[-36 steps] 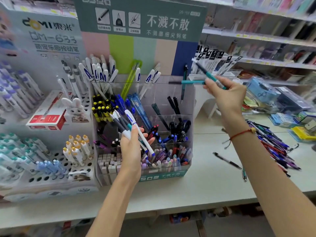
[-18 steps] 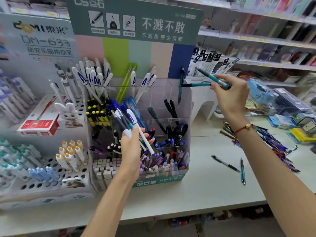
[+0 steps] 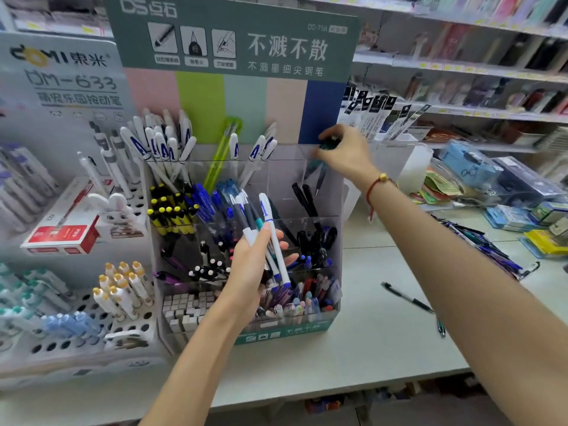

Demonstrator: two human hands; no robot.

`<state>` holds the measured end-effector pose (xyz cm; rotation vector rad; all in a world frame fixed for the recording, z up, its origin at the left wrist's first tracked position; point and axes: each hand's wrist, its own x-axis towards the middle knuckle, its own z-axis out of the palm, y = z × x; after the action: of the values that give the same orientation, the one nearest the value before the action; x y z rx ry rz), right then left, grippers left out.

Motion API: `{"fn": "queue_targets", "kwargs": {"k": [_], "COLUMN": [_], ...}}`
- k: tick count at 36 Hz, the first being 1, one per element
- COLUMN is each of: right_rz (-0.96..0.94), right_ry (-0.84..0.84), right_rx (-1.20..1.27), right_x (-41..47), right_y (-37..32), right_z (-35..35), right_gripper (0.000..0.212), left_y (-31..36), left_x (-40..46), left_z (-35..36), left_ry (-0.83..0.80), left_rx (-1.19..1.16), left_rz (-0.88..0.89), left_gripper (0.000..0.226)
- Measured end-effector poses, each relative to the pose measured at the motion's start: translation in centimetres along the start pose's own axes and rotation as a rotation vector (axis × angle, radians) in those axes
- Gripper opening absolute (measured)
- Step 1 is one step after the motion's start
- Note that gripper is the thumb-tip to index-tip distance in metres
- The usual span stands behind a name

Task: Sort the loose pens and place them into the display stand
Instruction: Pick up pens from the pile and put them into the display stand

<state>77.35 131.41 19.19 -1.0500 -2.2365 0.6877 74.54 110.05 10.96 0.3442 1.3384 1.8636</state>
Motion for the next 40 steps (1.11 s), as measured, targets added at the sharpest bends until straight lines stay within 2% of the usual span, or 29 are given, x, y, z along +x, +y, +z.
{"fn": "queue_targets", "kwargs": {"k": [3,5,6,8,11,13,18,21,24,27,30,32,36,40], "right_rz": [-0.073,-0.118,-0.123,-0.065,0.067,0.090,0.236,0.270,0.356,0.320,0.275,0.255,0.167,0.111], "right_ry": [0.212,0.362,0.368,0.185,-0.247,-0.348,-0.386,-0.409,-0.520,-0.646,-0.696,-0.681,-0.522,-0.422], "right_rx": [-0.009,0.040,0.085,0.196,0.322,0.412,0.737,0.762,0.837,0.827,0.790,0.751,0.597,0.623], "right_x": [-2.4,-4.6,-5.8,-8.1,-10.9,-11.6,-12.2,-12.4,-12.1,-11.7,-11.3,-11.0,-10.4,-9.6], "right_y": [0.7,0.6,0.5,0.2,0.1,0.3,1.3,1.8,1.8,1.5,1.0,0.7,-0.1,-0.9], "right_z": [0.8,0.9,0.9,0.9,1.2,1.2,-0.1,-0.9,-1.5,-2.2,-2.6,-2.5,-1.4,-1.3], "right_gripper": [0.045,0.034,0.025,0.018,0.034,0.032,0.024,0.022,0.026,0.015,0.012,0.012,0.016,0.018], "left_y": [0.0,-0.1,-0.1,0.0,-0.1,0.0,0.2,0.3,0.7,1.3,2.0,2.2,2.2,2.9], "left_x": [0.0,0.1,0.1,0.2,0.4,0.3,-0.4,-0.6,-1.0,-1.0,-0.7,-0.5,-0.1,0.2], "left_z": [-0.2,-0.4,-0.4,-0.2,0.2,0.5,0.8,0.6,0.4,0.3,0.2,0.4,0.7,0.0], "left_ry": [-0.060,-0.090,-0.103,-0.124,-0.180,-0.222,-0.294,-0.349,-0.421,-0.466,-0.493,-0.484,-0.353,-0.247], "left_rx": [0.000,0.025,0.051,0.122,0.263,0.315,0.243,0.221,0.274,0.284,0.211,0.187,0.319,0.278], "left_rz": [-0.067,-0.101,-0.114,-0.132,-0.123,-0.113,-0.139,-0.167,-0.188,-0.220,-0.269,-0.260,-0.094,0.002], "left_gripper": [0.028,0.028,0.028,0.028,0.028,0.026,0.023,0.025,0.025,0.030,0.030,0.029,0.025,0.020]}}
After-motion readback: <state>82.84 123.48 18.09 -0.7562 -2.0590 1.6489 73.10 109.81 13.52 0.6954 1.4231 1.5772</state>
